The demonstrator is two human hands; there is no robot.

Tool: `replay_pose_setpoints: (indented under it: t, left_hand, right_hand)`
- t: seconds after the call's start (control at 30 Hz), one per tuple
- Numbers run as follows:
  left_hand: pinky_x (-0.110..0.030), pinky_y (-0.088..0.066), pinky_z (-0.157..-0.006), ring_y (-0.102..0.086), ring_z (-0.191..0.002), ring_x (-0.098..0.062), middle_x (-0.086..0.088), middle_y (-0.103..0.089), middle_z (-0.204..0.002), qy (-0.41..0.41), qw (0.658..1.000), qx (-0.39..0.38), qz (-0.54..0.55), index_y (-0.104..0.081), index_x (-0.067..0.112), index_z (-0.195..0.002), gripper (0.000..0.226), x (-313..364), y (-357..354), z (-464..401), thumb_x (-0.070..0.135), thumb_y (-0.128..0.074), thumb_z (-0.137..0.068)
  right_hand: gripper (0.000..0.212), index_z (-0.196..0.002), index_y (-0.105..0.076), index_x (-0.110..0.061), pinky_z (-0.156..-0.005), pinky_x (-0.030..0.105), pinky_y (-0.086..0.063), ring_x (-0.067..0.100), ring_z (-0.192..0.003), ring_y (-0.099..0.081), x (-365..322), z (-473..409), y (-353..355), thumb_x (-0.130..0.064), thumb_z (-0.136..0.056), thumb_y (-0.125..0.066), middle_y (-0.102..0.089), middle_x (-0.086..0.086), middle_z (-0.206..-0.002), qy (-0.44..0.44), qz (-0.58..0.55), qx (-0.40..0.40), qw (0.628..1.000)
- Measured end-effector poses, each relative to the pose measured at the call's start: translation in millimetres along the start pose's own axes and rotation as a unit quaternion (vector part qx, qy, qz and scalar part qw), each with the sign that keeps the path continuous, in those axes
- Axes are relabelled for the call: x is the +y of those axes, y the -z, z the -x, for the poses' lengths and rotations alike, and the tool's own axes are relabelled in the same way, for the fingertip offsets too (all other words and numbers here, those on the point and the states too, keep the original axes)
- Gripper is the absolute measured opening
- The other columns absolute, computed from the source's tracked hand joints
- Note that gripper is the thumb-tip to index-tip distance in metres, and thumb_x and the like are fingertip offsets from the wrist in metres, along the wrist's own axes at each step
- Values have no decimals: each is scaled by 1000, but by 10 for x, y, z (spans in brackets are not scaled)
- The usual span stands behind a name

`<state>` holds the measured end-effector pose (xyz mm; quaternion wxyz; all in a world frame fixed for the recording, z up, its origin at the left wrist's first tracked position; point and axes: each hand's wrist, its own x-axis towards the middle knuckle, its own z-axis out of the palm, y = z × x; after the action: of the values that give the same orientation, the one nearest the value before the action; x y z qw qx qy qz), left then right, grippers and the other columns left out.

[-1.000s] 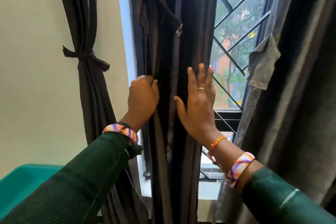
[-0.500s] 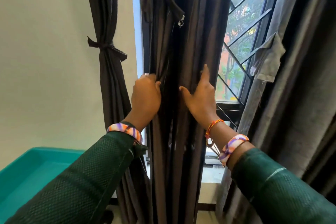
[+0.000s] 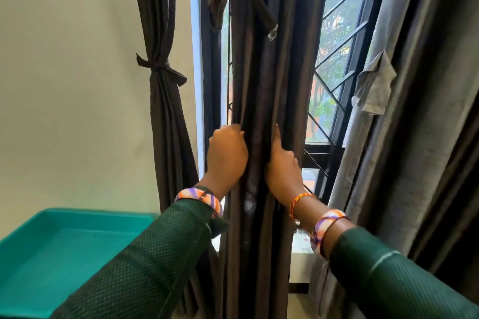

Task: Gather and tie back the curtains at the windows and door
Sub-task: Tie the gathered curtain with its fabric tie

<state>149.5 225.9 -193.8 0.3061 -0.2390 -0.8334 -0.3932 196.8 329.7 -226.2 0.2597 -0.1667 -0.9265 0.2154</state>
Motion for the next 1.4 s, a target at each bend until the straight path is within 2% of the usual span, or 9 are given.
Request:
replay_pose_setpoints:
  t: [0.13, 0.2, 0.3, 0.53, 0.67, 0.73, 0.87, 1.13, 1.4]
  left_hand:
    - [-24, -33, -64, -57, -79, -32, -24, -61, -89, -23, 997, -6, 75, -60, -9, -85, 29, 209, -57, 151, 13, -42, -95]
    - [-17, -32, -56, -54, -70, -23, -18, -61, -81, -33, 993, -3, 117, -59, -4, -80, 31, 268, -68, 215, 17, -42, -96]
    - [-12, -28, -48, -44, -57, -12, 4, -44, -61, -44, 987, -14, 151, -45, 11, -67, 32, 294, -58, 259, 27, -46, -95]
    - [-19, -35, -63, -51, -70, -21, -16, -57, -78, -29, 995, 17, 94, -60, -7, -82, 25, 97, 15, 191, 10, -45, -94]
    - [-19, -25, -60, -45, -64, -21, -22, -57, -75, -21, 997, 50, 55, -56, -8, -75, 25, -206, 130, 108, 5, -45, -92]
    - [-27, -31, -59, -49, -62, -26, -22, -57, -73, -17, 997, 56, 46, -56, -7, -72, 25, -330, 177, 63, 4, -46, -92]
    - [-28, -28, -58, -43, -59, -24, -20, -55, -70, -20, 997, 73, 23, -55, -7, -70, 24, -418, 251, 40, 3, -47, -91]
    - [-31, -34, -57, -48, -62, -26, -17, -55, -73, -25, 998, 53, 31, -54, -4, -73, 24, -462, 158, 23, 5, -45, -93]
    - [-24, -30, -58, -42, -61, -20, -15, -51, -71, -29, 996, 26, 76, -54, -5, -73, 21, -426, -3, -22, 0, -44, -91]
  right_hand:
    - [65, -149, -15, -13, -76, 40, -46, 39, -95, -60, -100, 260, -44, -4, -90, -43, -63, 18, -103, 37, -24, -19, 999]
    - [32, -120, -52, 4, -73, 41, -48, 41, -91, -61, -93, 327, -78, -7, -91, -46, -65, 21, -98, 69, -51, -14, 996]
    - [20, -102, -60, 5, -65, 35, -45, 42, -85, -62, -54, 376, -63, -6, -92, -47, -66, 22, -92, 86, -60, -6, 994]
    - [90, -149, 7, -24, -95, 50, -47, 38, -120, -51, 56, 432, 33, -24, -86, -57, -42, 16, -144, 170, -16, -62, 983]
    - [88, -150, -4, -11, -110, 58, -16, 40, -144, -8, 102, 334, 208, -37, -84, -57, -4, 21, -156, 94, 101, 200, 970]
    - [99, -149, 8, -11, -112, 58, -10, 35, -145, 3, 148, 187, 291, -37, -84, -63, 8, 19, -156, 1, 24, 168, 986]
    - [115, -149, 10, -9, -108, 55, -31, 33, -138, -30, 244, -134, 235, -37, -75, -74, -24, 16, -153, -80, -159, 87, 980]
    - [60, -138, -39, -16, -85, 43, -49, 42, -105, -58, 48, -146, -50, -6, -80, -51, -63, 25, -112, -88, -99, 79, 988]
    - [83, -147, 12, -29, -78, 43, -51, 39, -90, -63, -315, 224, -440, -8, -91, -44, -66, 21, -96, 86, -77, 32, 993]
